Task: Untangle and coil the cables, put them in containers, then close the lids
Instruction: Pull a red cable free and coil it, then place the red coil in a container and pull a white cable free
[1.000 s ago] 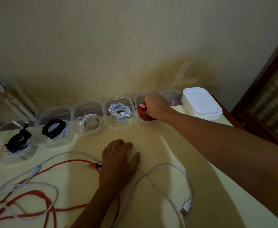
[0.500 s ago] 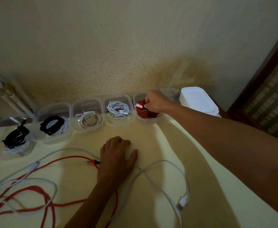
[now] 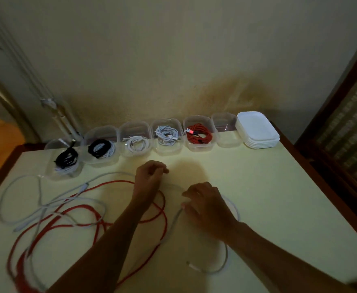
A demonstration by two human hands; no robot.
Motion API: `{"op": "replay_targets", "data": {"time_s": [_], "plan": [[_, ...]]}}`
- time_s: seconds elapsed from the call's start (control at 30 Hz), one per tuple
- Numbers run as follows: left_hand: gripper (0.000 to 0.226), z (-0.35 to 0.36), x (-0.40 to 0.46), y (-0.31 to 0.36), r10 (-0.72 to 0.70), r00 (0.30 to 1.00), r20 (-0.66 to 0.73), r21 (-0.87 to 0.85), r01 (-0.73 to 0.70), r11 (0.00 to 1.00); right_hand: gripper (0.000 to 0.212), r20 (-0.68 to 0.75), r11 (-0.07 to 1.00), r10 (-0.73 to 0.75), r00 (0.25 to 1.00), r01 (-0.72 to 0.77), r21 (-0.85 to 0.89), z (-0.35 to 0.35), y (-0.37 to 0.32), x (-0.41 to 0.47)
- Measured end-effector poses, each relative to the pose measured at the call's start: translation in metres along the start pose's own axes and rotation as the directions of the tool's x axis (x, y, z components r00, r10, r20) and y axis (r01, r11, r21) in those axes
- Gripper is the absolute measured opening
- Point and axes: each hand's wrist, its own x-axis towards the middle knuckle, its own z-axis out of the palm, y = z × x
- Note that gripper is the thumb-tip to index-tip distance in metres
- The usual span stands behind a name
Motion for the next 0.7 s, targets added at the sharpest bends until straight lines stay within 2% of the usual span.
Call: {"op": "replay_targets", "data": {"time_s": [0.1, 0.2, 0.27, 0.3, 0.33, 0.4, 0.47, 0.5, 0.6, 0.7], "plan": [[0.020, -0.026, -0.039, -0.008, 0.072, 0.997, -0.015, 0.255, -0.066, 0.965, 0.030, 0.017, 0.999, -0.042, 0.999, 0.042, -0.009, 0.006, -0.035, -0.005], [0.022, -0.068, -0.085, -0.014, 0.183, 0.983, -0.016, 0.490, -0.152, 0.858, 0.035, 0.140, 0.999, -0.049, 0.989, 0.051, -0.006, 0.012, -0.067, 0.001], [0.016, -0.104, -0.113, -0.019, 0.316, 0.949, -0.003, 0.638, -0.241, 0.731, 0.039, 0.232, 0.999, -0.036, 0.972, 0.039, -0.010, 0.018, -0.088, 0.006], [0.016, -0.123, -0.127, -0.025, 0.362, 0.932, 0.003, 0.717, -0.254, 0.649, 0.041, 0.271, 0.999, -0.028, 0.962, 0.033, -0.014, 0.021, -0.099, 0.007], [0.020, -0.142, -0.140, -0.033, 0.350, 0.937, -0.011, 0.798, -0.203, 0.568, 0.043, 0.314, 1.000, -0.017, 0.949, 0.024, -0.018, 0.024, -0.109, 0.009], [0.035, -0.174, -0.162, -0.044, 0.153, 0.978, -0.145, 0.895, 0.064, 0.442, 0.048, 0.395, 0.999, -0.008, 0.919, 0.020, -0.029, 0.030, -0.131, 0.014], [0.052, -0.196, -0.178, -0.048, -0.108, 0.943, -0.314, 0.876, 0.331, 0.350, 0.055, 0.452, 0.999, -0.027, 0.892, 0.044, -0.028, 0.037, -0.151, 0.019], [0.058, -0.203, -0.183, -0.048, -0.209, 0.915, -0.344, 0.849, 0.398, 0.348, 0.059, 0.484, 0.998, -0.039, 0.874, 0.057, -0.023, 0.041, -0.161, 0.022], [0.064, -0.199, -0.189, -0.050, -0.279, 0.912, -0.301, 0.856, 0.387, 0.342, 0.065, 0.581, 0.995, -0.058, 0.812, 0.097, -0.037, 0.051, -0.176, 0.021], [0.069, -0.169, -0.192, -0.045, -0.298, 0.913, -0.280, 0.867, 0.373, 0.329, 0.069, 0.558, 0.990, -0.095, 0.824, 0.137, -0.034, 0.052, -0.163, 0.006]]}}
